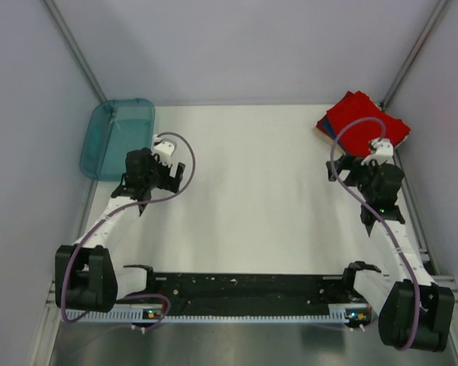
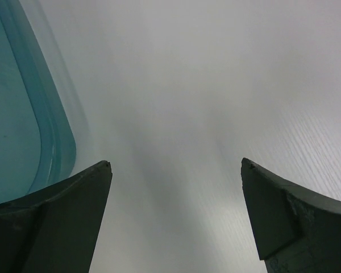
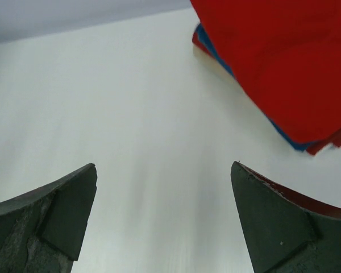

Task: Fold and stack the t-shirts
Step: Smooth out wrinkles on the folded tshirt

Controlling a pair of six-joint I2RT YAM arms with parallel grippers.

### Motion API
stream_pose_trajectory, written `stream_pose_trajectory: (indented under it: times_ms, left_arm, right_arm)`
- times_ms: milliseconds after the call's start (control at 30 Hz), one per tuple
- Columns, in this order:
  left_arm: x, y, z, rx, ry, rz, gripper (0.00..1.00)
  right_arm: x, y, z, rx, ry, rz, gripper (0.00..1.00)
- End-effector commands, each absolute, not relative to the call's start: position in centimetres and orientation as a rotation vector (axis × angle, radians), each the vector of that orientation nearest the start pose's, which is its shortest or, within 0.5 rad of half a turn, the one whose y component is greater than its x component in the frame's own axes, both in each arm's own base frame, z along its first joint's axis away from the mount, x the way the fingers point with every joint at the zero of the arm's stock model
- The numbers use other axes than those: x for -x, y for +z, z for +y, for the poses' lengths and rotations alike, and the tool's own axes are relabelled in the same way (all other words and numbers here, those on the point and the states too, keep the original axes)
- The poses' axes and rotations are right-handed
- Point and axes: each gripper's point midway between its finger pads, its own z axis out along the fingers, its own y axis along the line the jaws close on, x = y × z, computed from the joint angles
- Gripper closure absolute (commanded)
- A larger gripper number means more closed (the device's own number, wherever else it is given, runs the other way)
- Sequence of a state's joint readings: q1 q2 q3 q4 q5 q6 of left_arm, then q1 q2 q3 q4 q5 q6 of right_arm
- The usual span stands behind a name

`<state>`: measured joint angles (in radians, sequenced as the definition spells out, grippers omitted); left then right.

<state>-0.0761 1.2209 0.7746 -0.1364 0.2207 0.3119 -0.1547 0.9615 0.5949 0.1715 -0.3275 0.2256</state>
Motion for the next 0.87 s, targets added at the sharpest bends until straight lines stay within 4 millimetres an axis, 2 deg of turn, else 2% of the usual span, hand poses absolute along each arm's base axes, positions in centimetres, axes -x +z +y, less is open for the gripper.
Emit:
stream_pose_trajectory:
  times_ms: [0,133,300,533,733,833]
  left_arm:
    - [-38.7,16.3,-4.9,-0.346,-0.077,1.833,0.01]
    - [-39.0,14.5,-3.8,-0.283,-0.027,1.815,0.01]
    - [-38.3,13.2,-3.6,-0.296,-0.011,1.763,0.01]
    - [-37.8,11.9,-4.4,-0.337,-0.056,1.777,0.01]
    - [-37.4,11.8,-5.2,-0.405,-0.083,1.765,0.01]
    - [-37.5,12.1,-4.8,-0.356,-0.077,1.756,0.01]
  right_arm:
    - [-34.9,21.4,0.6,-0.046,0.171,1.576,0.01]
    - [-34.2,17.0,0.3,-0.078,0.121,1.605,0.01]
    - [-34.0,13.9,0.1,-0.096,0.111,1.633,0.01]
    - [-34.1,13.0,0.1,-0.104,0.112,1.636,0.01]
    - [-34.2,13.0,0.0,-0.107,0.107,1.642,0.01]
    - [-34.3,13.0,-0.1,-0.116,0.108,1.641,0.01]
